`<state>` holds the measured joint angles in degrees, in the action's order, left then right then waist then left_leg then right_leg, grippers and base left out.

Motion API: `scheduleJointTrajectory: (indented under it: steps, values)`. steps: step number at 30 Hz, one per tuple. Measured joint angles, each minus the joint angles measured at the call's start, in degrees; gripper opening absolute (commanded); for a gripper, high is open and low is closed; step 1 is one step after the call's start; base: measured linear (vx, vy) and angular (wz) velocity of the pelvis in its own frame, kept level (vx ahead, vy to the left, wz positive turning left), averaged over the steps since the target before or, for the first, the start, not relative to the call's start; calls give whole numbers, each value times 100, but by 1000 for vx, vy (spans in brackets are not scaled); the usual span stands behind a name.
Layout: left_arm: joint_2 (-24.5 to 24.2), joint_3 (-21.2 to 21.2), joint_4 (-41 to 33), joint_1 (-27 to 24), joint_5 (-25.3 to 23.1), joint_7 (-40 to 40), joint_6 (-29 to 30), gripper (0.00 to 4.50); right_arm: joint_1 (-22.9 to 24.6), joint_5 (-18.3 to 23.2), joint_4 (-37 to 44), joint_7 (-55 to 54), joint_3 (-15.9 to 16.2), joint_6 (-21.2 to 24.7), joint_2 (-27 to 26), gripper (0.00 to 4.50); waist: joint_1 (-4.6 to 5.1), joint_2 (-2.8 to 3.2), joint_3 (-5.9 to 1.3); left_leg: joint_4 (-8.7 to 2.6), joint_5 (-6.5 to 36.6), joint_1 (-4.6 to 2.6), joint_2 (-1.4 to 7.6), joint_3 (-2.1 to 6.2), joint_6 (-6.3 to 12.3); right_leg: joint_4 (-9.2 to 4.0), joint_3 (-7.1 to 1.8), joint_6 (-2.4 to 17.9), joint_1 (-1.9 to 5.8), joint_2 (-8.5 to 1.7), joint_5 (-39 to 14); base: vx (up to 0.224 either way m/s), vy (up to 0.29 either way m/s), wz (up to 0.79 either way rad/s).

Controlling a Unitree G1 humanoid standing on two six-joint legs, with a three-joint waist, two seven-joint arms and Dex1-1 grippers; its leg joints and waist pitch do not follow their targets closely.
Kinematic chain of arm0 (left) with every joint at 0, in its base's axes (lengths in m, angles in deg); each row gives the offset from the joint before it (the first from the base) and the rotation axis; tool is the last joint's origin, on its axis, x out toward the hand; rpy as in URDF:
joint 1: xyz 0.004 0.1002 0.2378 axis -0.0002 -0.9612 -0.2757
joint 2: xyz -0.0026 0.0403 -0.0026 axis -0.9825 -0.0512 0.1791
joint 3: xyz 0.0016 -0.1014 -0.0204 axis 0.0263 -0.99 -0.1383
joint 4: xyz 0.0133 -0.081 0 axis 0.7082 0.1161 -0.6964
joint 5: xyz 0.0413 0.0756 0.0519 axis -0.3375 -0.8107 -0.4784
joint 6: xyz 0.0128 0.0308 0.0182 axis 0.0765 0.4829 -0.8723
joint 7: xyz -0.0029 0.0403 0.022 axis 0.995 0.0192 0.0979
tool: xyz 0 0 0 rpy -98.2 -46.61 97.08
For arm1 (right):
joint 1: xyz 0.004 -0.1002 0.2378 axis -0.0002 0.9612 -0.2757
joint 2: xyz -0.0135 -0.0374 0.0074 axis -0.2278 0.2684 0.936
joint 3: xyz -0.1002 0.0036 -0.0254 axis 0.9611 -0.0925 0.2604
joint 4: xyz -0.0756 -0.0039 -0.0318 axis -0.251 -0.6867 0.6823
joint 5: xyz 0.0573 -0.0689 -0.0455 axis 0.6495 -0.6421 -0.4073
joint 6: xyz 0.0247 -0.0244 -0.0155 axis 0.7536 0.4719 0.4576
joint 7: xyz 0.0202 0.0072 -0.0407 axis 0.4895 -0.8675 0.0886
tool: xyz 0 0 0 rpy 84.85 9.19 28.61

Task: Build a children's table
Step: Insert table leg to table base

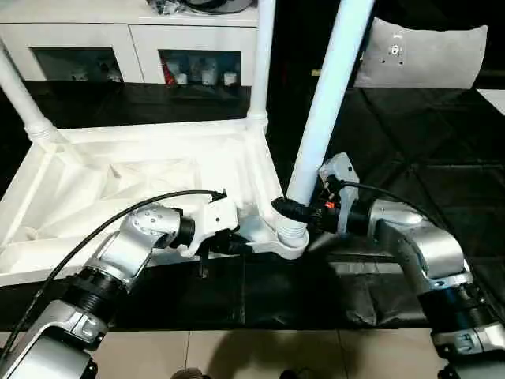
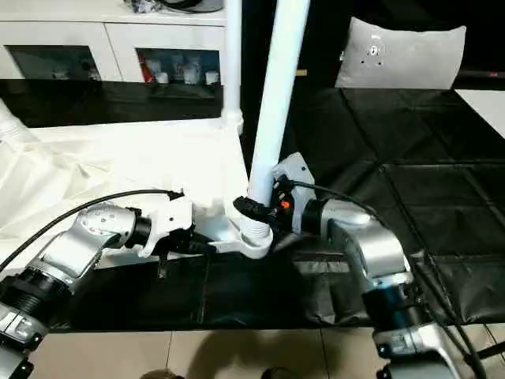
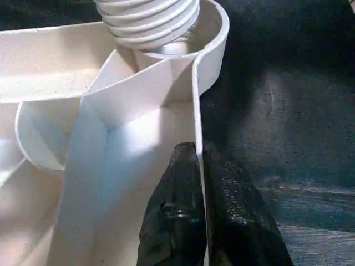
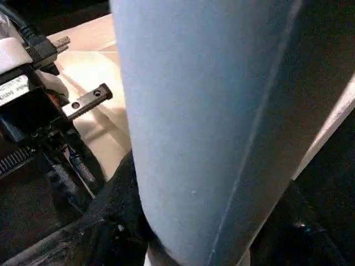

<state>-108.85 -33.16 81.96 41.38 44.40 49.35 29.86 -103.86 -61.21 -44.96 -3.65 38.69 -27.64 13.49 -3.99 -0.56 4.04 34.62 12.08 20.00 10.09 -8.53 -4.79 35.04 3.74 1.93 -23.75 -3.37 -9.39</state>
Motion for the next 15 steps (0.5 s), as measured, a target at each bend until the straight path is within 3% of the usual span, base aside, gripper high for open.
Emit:
scheduleJointTrajectory:
  steps: [6,15]
  values:
    - [-15,6,-48,-40,-31,-9,-19,0,-76,-6,-6,190,172,60,49,189,1,-29,-18,0,2,0,1,1,-4,0,2,0,1,0,0,0,0,0]
    - [54,38,94,12,-125,-169,-168,0,27,59,169,399,174,313,269,189,-77,-40,-26,0,-12,-8,3,3,-14,-2,4,-25,9,0,-1,0,0,0]
